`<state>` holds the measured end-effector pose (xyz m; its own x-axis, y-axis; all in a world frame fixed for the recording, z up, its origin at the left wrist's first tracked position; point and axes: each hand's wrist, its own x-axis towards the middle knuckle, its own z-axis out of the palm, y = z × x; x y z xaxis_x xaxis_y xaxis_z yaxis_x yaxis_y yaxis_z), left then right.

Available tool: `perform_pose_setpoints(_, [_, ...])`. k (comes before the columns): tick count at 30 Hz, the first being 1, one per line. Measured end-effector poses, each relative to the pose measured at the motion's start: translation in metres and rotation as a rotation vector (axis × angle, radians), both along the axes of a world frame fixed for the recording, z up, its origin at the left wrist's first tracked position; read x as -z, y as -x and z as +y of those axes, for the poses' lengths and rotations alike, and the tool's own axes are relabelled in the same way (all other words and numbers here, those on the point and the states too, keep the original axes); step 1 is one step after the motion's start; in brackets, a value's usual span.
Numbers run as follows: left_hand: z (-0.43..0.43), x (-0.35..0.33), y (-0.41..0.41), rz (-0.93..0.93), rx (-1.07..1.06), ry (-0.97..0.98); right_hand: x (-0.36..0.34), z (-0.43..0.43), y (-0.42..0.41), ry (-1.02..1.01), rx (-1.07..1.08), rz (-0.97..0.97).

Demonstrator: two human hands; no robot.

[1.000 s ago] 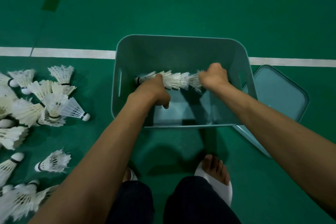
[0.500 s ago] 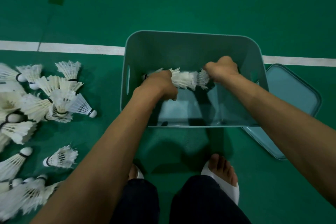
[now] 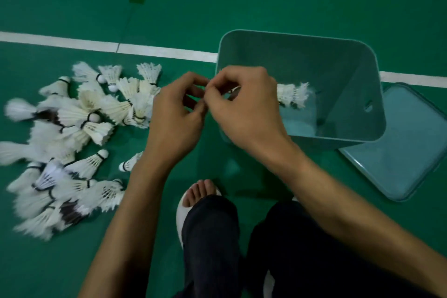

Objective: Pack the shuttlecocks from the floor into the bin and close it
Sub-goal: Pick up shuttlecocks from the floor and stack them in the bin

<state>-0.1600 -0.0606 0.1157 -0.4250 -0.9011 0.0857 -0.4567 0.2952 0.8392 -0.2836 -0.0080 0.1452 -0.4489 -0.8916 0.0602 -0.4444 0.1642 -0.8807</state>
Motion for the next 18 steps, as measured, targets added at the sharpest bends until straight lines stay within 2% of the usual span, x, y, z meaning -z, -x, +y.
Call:
perform_pose_setpoints(3, [0.016, 0.024, -0.056, -0.034, -0.139, -0.074, 0.012, 0.001, -0.034, -0.18, -0.283, -0.312])
perform_pose_setpoints(5, [0.026, 0.05, -0.088, -0.158, -0.25, -0.114, 0.031, -0.002, -0.048, -0.298, -0.413, -0.289])
perform_pose_setpoints(8, [0.045, 0.086, -0.132, -0.446, -0.428, -0.167, 0.068, -0.011, -0.067, -0.523, -0.595, -0.197])
perform_pose_setpoints(10, [0.063, 0.098, -0.154, -0.707, -0.5, -0.201, 0.09, -0.016, -0.078, -0.638, -0.665, -0.219])
perform_pose_setpoints(12, [0.082, 0.105, -0.163, -0.856, -0.564, -0.261, 0.103, -0.016, -0.087, -0.673, -0.668, -0.302])
perform_pose_setpoints(18, [0.101, 0.114, -0.177, -0.7, -0.797, -0.161, 0.121, -0.02, -0.107, -0.697, -0.692, -0.547])
